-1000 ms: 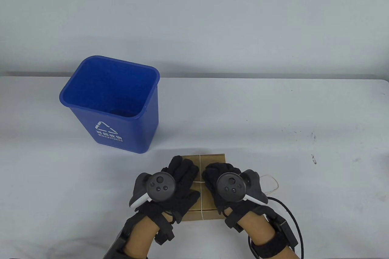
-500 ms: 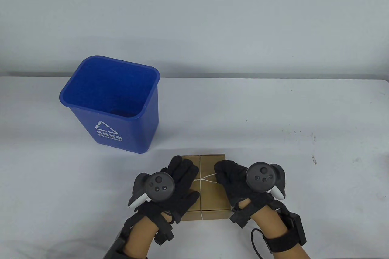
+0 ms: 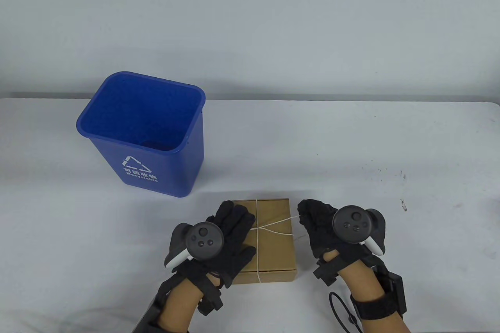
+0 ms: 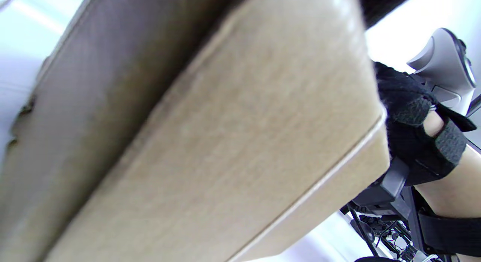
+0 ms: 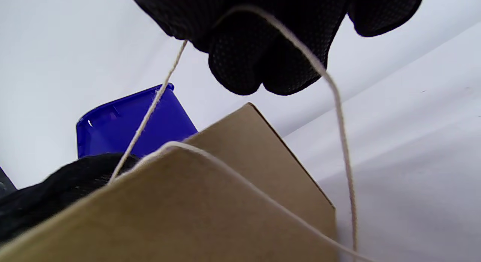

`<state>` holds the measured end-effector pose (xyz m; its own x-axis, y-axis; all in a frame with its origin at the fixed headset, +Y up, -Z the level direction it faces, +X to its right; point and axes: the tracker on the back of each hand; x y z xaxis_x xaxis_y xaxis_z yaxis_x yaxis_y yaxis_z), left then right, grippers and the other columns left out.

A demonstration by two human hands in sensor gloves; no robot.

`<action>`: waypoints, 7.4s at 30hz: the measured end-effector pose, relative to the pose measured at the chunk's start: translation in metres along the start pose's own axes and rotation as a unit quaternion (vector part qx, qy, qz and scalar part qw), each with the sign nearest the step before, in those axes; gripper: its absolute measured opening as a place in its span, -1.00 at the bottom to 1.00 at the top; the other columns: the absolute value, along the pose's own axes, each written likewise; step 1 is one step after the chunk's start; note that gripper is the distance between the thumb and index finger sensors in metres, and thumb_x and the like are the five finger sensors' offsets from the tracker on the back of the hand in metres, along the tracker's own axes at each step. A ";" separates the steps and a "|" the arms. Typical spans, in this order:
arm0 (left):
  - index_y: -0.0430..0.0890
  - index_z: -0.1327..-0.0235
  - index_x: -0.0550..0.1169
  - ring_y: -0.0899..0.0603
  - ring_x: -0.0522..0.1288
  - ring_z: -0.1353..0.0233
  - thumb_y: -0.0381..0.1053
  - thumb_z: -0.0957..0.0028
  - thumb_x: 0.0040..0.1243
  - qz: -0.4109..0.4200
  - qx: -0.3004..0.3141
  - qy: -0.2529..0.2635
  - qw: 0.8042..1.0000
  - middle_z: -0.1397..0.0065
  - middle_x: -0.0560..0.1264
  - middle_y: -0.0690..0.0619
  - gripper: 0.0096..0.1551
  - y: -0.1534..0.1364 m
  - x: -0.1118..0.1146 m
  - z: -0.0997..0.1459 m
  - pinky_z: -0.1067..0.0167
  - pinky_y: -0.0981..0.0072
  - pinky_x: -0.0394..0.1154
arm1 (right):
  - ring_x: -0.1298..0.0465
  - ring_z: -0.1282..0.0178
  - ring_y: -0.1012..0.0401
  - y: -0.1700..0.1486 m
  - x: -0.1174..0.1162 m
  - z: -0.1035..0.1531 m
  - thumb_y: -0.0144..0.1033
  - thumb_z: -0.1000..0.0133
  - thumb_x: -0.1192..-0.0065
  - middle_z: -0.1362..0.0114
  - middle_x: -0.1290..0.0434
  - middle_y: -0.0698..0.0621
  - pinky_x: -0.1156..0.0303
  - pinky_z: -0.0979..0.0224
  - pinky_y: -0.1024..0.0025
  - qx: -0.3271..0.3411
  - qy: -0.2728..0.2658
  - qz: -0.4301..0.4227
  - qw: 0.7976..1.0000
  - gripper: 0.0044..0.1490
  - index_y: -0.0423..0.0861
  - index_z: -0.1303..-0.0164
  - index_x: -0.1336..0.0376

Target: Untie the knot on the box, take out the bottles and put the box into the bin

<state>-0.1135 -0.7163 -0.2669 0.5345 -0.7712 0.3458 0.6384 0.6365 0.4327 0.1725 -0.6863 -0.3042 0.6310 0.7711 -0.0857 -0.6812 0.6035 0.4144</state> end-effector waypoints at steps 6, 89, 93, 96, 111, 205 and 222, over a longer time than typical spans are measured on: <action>-0.03 -0.72 -0.02 -0.32 -0.47 -0.69 0.24 -0.15 0.05 0.003 0.001 0.000 1.000 -0.73 -0.23 -0.01 -0.03 0.000 0.000 0.000 -0.40 -0.66 -0.28 | -0.44 -0.34 -0.09 -0.011 -0.001 -0.002 -0.32 -0.07 0.01 -0.22 -0.41 -0.04 -0.14 -0.42 -0.35 -0.023 0.010 0.023 0.999 -0.49 -0.14 -0.23 -0.15; -0.04 -0.72 -0.03 -0.31 -0.48 -0.69 0.24 -0.15 0.05 0.009 0.004 -0.002 1.000 -0.73 -0.24 -0.01 -0.03 -0.002 0.001 0.001 -0.40 -0.66 -0.28 | -0.17 -0.56 -0.30 -0.016 -0.029 -0.009 -0.25 -0.07 -0.29 -0.47 -0.33 -0.12 -0.04 -0.43 -0.41 -0.037 0.025 0.049 0.998 -0.51 -0.18 -0.14 -0.42; -0.04 -0.72 -0.03 -0.31 -0.48 -0.69 0.24 -0.15 0.04 0.008 0.003 -0.002 1.000 -0.73 -0.24 -0.01 -0.04 -0.002 0.001 0.001 -0.40 -0.66 -0.28 | -0.19 -0.55 -0.30 -0.020 -0.025 -0.009 -0.23 -0.07 -0.27 -0.46 -0.34 -0.13 -0.05 -0.43 -0.41 -0.042 0.020 0.045 0.998 -0.52 -0.16 -0.14 -0.42; -0.03 -0.72 -0.03 -0.32 -0.48 -0.69 0.24 -0.15 0.04 0.008 0.003 -0.002 1.000 -0.73 -0.24 -0.01 -0.04 -0.002 0.001 0.001 -0.40 -0.66 -0.28 | -0.19 -0.55 -0.31 -0.025 -0.021 -0.008 -0.24 -0.08 -0.26 -0.46 -0.34 -0.13 -0.05 -0.42 -0.41 -0.052 0.013 0.044 0.998 -0.52 -0.16 -0.14 -0.42; -0.04 -0.71 -0.03 -0.31 -0.48 -0.69 0.24 -0.15 0.04 0.008 0.003 -0.002 1.000 -0.73 -0.24 -0.01 -0.04 -0.002 0.001 0.001 -0.40 -0.65 -0.27 | -0.21 -0.53 -0.31 -0.057 -0.001 -0.007 -0.24 -0.08 -0.24 -0.45 -0.36 -0.13 -0.07 -0.42 -0.41 -0.120 -0.008 0.030 0.992 -0.52 -0.18 -0.14 -0.42; -0.03 -0.64 0.27 -0.34 -0.19 -0.75 0.20 -0.10 0.25 -0.001 -0.029 0.083 0.996 -0.74 0.04 -0.04 -0.15 0.000 -0.009 0.006 -0.45 -0.57 -0.01 | 0.20 -0.59 -0.45 0.017 -0.059 0.007 0.16 -0.14 0.18 -0.63 0.56 -0.05 0.19 -0.42 -0.48 -0.002 0.189 -0.021 0.982 -0.01 -0.08 -0.61 0.36; -0.11 0.06 0.63 -0.44 0.39 -0.46 0.19 -0.01 0.39 -0.067 -0.145 0.202 0.966 -0.47 0.40 -0.12 -0.55 -0.011 -0.033 0.022 -0.31 -0.31 0.38 | 0.18 -0.58 -0.46 0.018 -0.063 0.007 0.18 -0.14 0.20 -0.62 0.59 -0.02 0.17 -0.43 -0.47 0.002 0.198 -0.024 0.980 0.00 -0.05 -0.60 0.39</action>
<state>-0.1500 -0.6983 -0.2651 0.5710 -0.8174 -0.0759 0.8141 0.5520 0.1802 0.1228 -0.7256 -0.2852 0.4690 0.7603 -0.4494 -0.6516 0.6413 0.4051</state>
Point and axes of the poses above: the tracker on the back of each hand, its own y axis roughly to the thumb side, its own z axis roughly from the fingertips to the wrist, x = y × z
